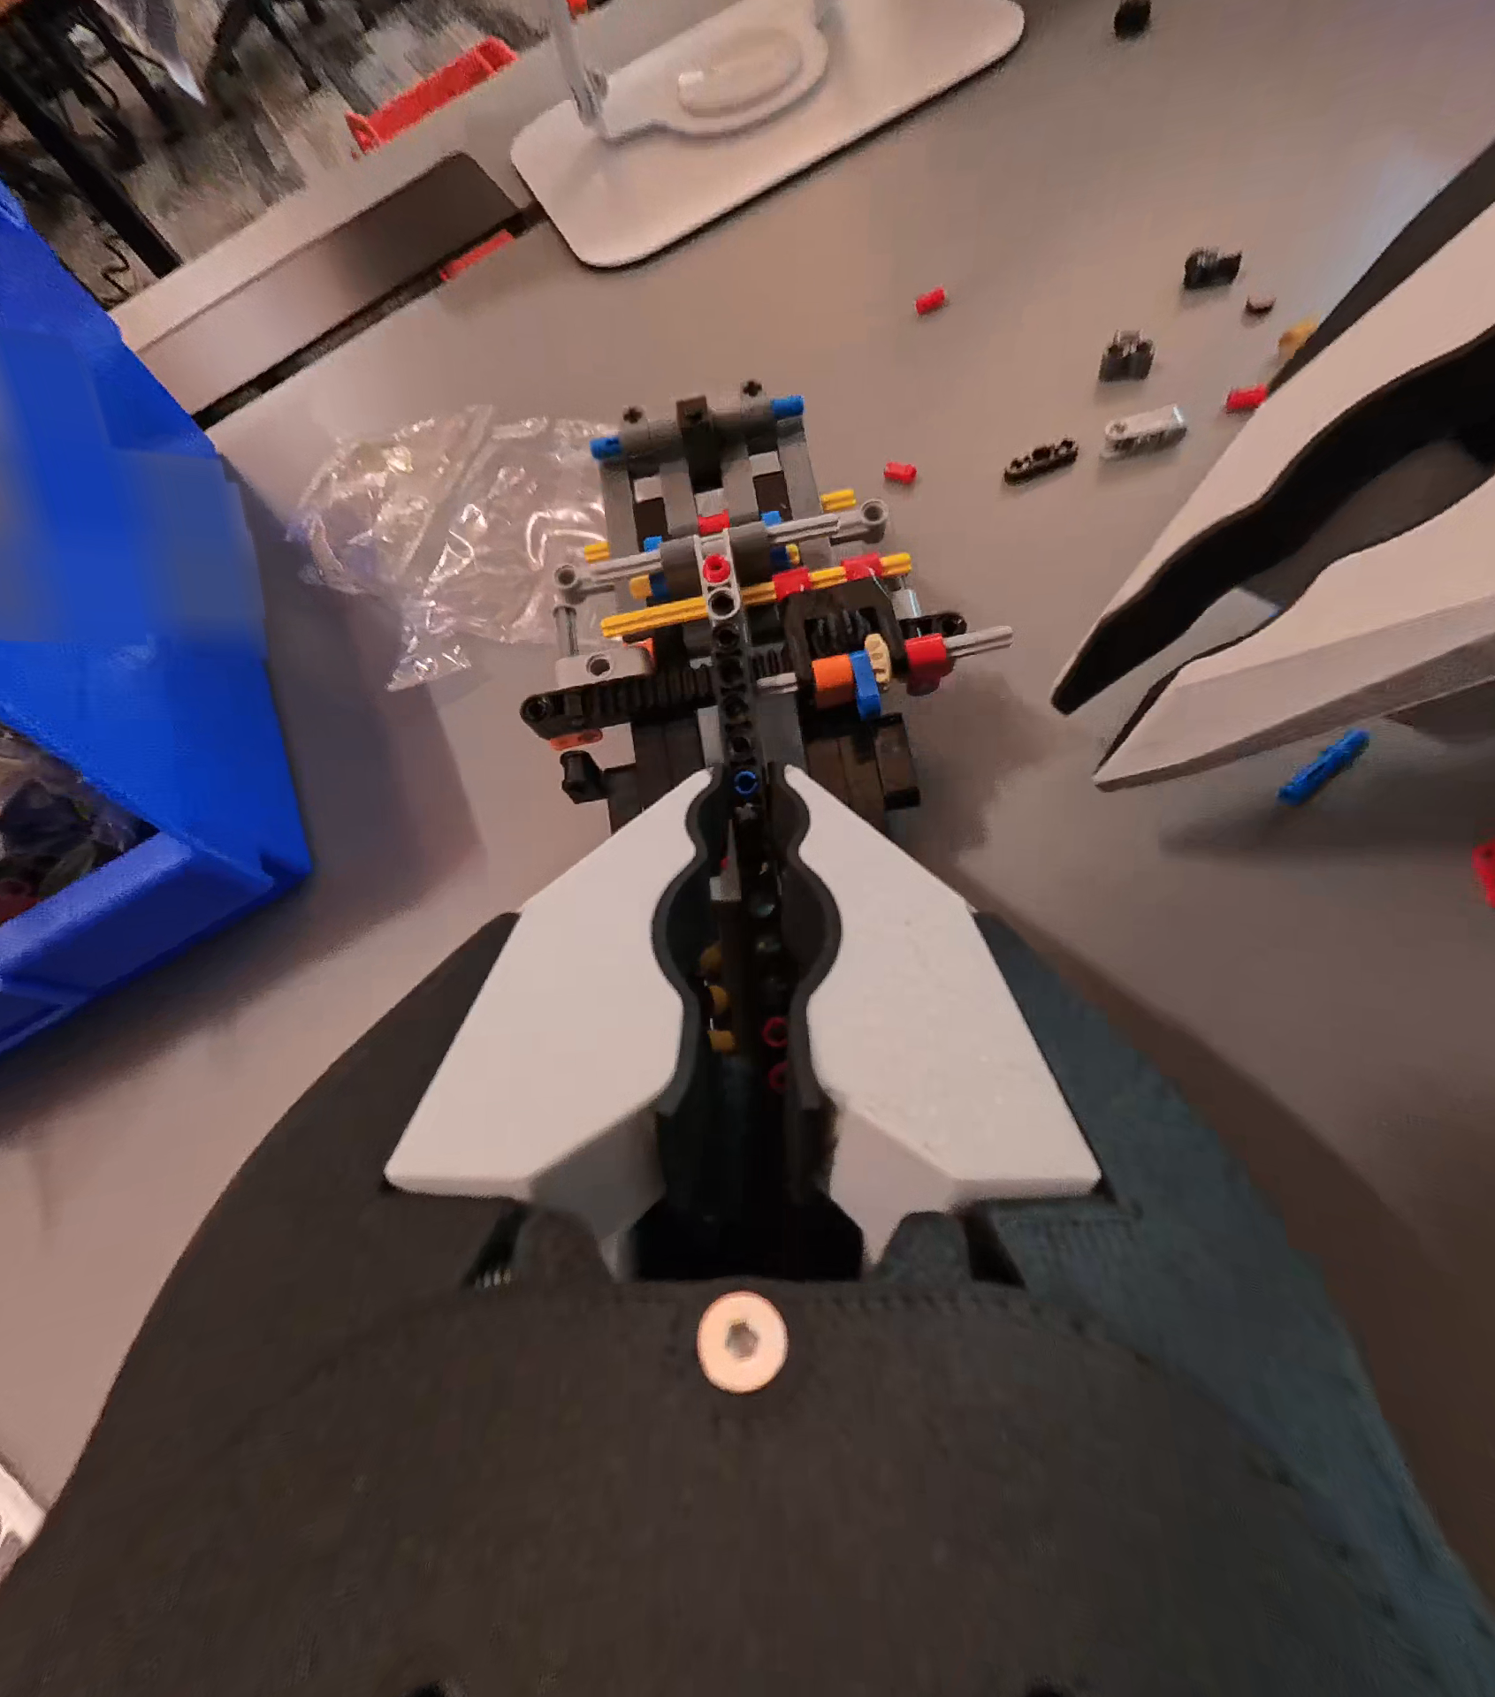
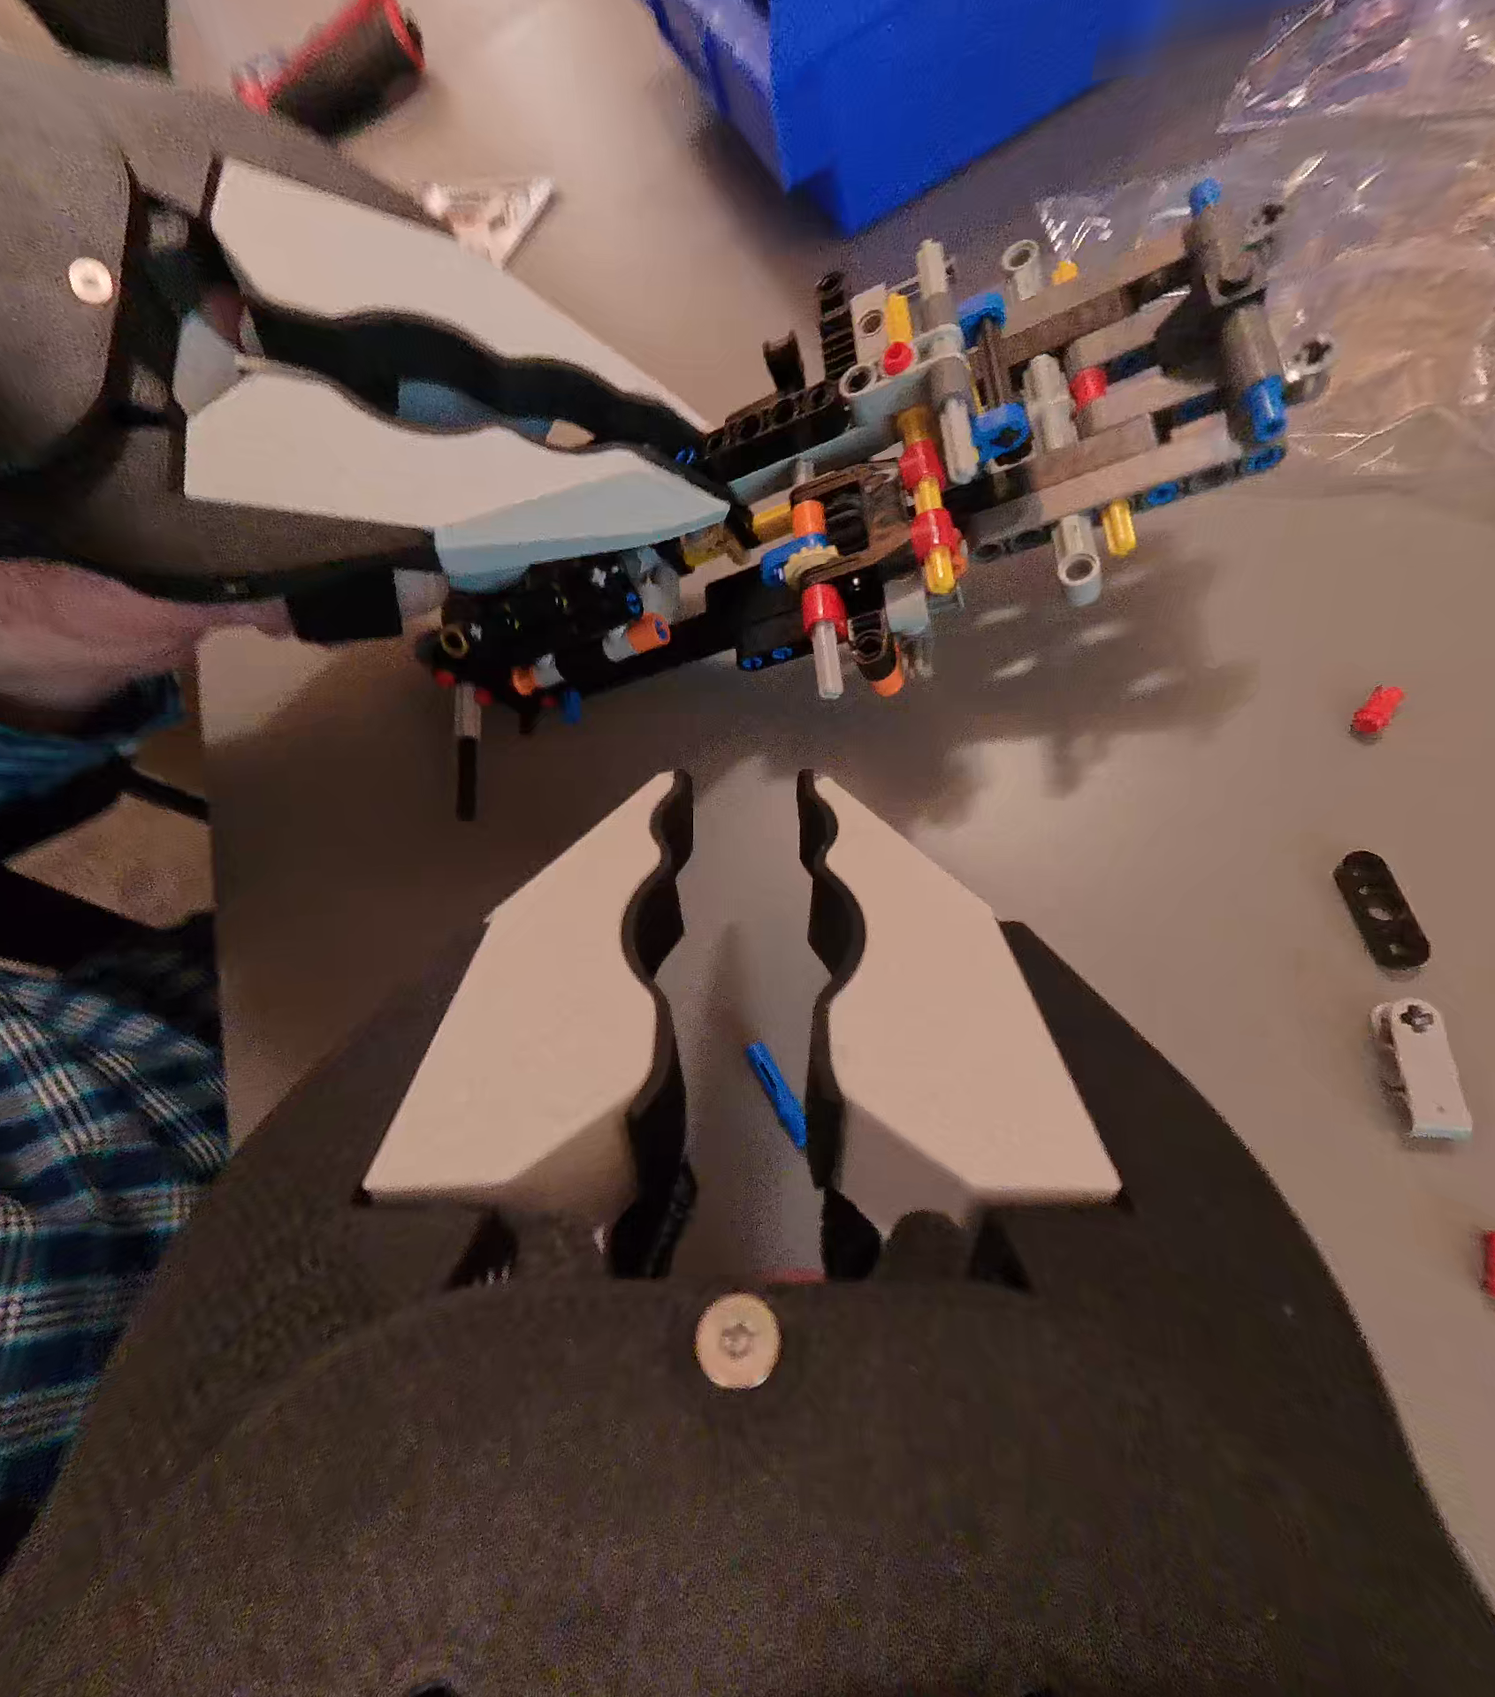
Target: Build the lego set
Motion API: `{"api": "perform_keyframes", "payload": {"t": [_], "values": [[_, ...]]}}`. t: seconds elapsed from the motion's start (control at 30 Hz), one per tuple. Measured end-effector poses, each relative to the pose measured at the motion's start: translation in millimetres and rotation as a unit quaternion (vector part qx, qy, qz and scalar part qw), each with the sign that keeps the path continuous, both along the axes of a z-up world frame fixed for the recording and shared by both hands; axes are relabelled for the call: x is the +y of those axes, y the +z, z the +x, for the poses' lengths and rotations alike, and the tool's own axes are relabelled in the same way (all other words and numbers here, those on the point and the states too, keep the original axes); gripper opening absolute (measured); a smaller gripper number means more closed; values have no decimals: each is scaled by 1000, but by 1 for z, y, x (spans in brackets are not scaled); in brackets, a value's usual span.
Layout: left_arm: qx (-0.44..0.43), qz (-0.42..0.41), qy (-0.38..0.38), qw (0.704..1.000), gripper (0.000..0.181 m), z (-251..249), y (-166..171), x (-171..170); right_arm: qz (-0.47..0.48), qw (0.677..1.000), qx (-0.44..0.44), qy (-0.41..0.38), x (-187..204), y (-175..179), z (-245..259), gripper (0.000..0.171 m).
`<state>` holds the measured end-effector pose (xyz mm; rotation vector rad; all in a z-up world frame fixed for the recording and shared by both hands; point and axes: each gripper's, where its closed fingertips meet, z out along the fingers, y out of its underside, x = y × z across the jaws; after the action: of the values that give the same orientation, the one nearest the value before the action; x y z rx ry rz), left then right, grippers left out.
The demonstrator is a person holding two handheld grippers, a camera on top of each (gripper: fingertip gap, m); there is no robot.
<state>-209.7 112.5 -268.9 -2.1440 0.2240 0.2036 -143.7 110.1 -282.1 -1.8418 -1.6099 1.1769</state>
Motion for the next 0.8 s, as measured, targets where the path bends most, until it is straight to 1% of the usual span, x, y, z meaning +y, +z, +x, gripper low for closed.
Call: {"api": "perform_keyframes", "payload": {"t": [0.03, 0.13, 0.33, 0.47, 0.63, 0.8], "values": [[-7, 9, 2, 1000, 7, 0, 4, 1, -13, 1000, 11, -12, 2, 3, -2, 20], [-38, 31, 7, 999, 7, 1, 17, 4, -34, 998, 39, -37, 8, 13, -6, 21], [-47, 60, 6, 997, 7, 9, 36, 9, -101, 987, 97, -77, 15, 32, -16, 23], [-50, 75, 7, 996, 7, 14, 43, 9, -136, 981, 115, -81, 15, 39, -18, 22], [-56, 88, 8, 995, 7, 21, 48, 9, -151, 975, 135, -91, 15, 45, -19, 11], [-56, 91, 11, 994, 7, 24, 50, 8, -156, 974, 139, -83, 14, 46, -16, 9]]}}
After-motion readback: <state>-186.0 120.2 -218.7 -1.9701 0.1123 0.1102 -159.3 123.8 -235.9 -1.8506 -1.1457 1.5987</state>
